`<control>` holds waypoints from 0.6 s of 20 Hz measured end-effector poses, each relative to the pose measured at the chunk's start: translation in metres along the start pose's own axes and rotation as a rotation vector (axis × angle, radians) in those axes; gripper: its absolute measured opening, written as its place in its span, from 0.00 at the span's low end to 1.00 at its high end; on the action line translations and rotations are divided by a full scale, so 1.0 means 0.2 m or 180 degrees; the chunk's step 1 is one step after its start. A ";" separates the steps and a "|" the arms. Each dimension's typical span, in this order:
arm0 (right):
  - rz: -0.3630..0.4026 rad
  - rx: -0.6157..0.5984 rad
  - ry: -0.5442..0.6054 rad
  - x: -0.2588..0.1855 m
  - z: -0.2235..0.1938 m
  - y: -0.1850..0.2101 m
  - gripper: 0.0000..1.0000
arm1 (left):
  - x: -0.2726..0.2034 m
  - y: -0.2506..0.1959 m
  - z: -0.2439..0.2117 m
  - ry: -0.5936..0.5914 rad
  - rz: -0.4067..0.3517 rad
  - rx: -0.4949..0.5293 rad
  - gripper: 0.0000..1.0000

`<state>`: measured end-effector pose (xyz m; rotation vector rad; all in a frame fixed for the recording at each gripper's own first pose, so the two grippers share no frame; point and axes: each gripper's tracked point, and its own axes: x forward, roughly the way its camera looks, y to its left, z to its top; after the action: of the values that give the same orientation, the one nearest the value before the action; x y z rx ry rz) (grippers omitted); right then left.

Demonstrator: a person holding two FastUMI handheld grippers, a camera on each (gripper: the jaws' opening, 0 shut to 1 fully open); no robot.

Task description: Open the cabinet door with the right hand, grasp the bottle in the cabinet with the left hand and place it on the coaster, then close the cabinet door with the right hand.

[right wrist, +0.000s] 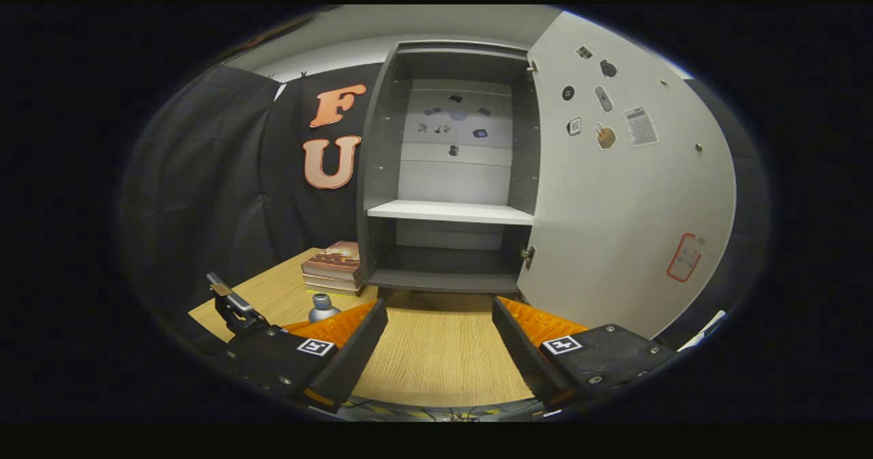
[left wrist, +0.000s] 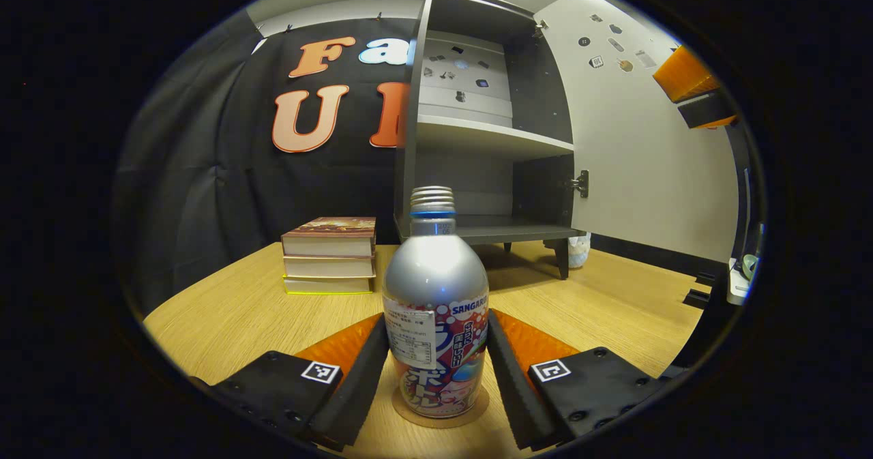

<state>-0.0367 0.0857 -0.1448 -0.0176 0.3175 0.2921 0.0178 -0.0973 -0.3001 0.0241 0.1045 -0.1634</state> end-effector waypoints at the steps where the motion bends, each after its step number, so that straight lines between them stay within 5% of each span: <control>1: 0.0017 0.0002 0.0004 0.00 0.00 0.01 0.95 | -0.01 0.00 0.00 0.0001 -0.0006 0.0022 0.87; 12: 0.0036 0.0027 0.0084 0.03 -0.05 0.01 0.95 | -0.02 -0.02 -0.01 0.0002 -0.0112 0.0164 0.87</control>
<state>-0.0356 0.0889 -0.1556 -0.0114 0.3452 0.3019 0.0134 -0.1001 -0.3010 0.0737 0.1013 -0.2012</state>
